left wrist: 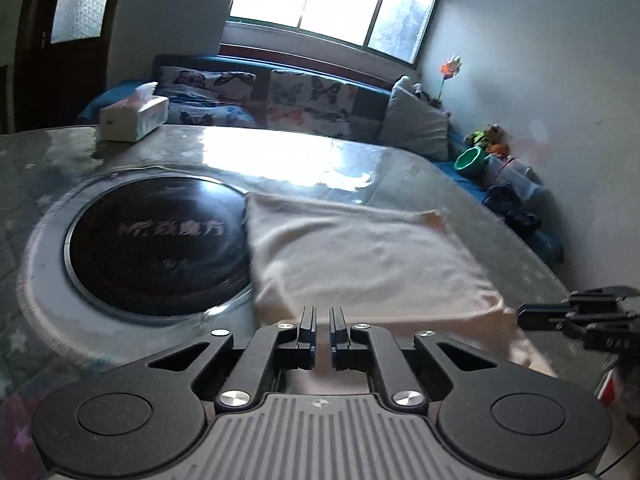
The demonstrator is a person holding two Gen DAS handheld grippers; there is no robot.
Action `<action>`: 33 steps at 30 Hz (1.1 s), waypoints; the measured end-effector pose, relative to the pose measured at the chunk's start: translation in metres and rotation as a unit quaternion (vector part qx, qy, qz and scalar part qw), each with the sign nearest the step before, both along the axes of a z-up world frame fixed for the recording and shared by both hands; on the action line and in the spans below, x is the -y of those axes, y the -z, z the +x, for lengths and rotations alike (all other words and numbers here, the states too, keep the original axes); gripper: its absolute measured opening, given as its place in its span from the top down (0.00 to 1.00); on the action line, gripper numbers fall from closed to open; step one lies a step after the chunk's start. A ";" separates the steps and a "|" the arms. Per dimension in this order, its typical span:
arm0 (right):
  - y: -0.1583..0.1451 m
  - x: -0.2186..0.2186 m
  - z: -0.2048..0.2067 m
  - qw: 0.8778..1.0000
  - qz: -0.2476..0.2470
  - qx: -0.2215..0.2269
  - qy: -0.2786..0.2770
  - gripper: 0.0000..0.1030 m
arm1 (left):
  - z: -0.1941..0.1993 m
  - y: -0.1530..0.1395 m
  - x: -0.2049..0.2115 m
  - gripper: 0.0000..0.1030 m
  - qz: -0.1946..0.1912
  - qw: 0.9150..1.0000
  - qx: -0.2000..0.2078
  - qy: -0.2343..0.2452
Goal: Fold clothes
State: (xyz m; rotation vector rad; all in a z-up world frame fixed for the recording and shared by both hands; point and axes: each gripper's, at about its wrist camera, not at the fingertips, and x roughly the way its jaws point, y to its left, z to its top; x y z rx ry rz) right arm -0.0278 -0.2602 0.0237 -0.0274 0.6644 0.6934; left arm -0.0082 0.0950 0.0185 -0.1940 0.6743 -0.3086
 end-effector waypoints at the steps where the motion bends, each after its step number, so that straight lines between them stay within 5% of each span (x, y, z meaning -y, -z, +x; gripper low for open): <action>1: 0.000 -0.002 0.002 1.000 0.000 0.001 -0.001 0.92 | 0.007 0.001 0.001 0.93 -0.004 1.000 -0.002 0.001; 10: 0.024 -0.017 0.013 1.000 -0.005 -0.029 -0.005 0.92 | 0.050 0.030 -0.009 0.93 0.011 0.999 -0.049 -0.022; 33: 0.030 -0.017 0.020 0.999 -0.013 -0.042 -0.008 0.88 | 0.125 0.035 -0.017 0.93 0.004 0.998 -0.053 -0.021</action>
